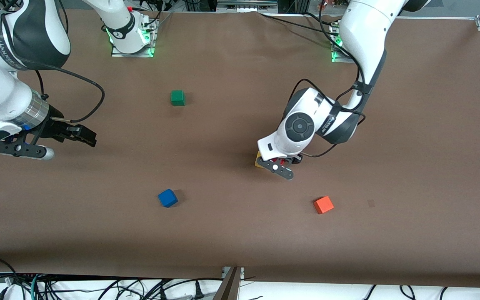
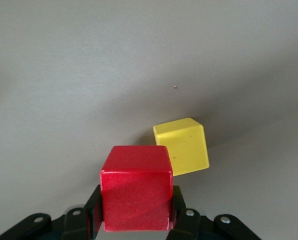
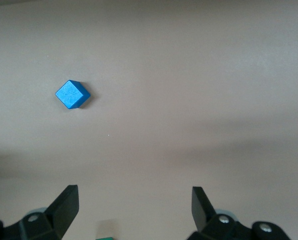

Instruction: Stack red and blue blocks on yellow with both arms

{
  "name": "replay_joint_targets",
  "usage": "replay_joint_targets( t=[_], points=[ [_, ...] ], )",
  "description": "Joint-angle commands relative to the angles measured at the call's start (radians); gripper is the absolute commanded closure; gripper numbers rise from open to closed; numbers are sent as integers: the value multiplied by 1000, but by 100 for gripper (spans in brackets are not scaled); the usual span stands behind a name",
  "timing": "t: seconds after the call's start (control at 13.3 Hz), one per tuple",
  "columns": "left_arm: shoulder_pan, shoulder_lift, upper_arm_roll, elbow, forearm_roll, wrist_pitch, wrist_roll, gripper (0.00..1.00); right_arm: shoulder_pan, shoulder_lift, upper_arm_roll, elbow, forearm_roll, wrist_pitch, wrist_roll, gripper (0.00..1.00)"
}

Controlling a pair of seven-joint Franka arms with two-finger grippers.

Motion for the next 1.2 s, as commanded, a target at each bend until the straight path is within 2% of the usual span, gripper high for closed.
replay_joint_targets(
  t=[0.0, 0.83, 0.9, 0.98, 1.13],
  points=[
    [-36, 26, 19, 58, -2, -16, -43, 98, -8, -8, 3, -9, 13, 2, -14, 0],
    [-61, 99, 28, 140, 10, -18, -128, 97, -33, -4, 3, -28, 27, -4, -14, 0],
    [-62, 104, 28, 144, 16, -18, -131, 97, -45, -5, 0, -42, 62, 13, -18, 0],
    [-67, 107, 28, 144, 18, -18, -138, 97, -57, -5, -18, -42, 140, 34, -67, 0],
    [-76, 107, 28, 144, 25, -21, -142, 97, -59, -5, -32, -42, 162, 25, -138, 0]
  ],
)
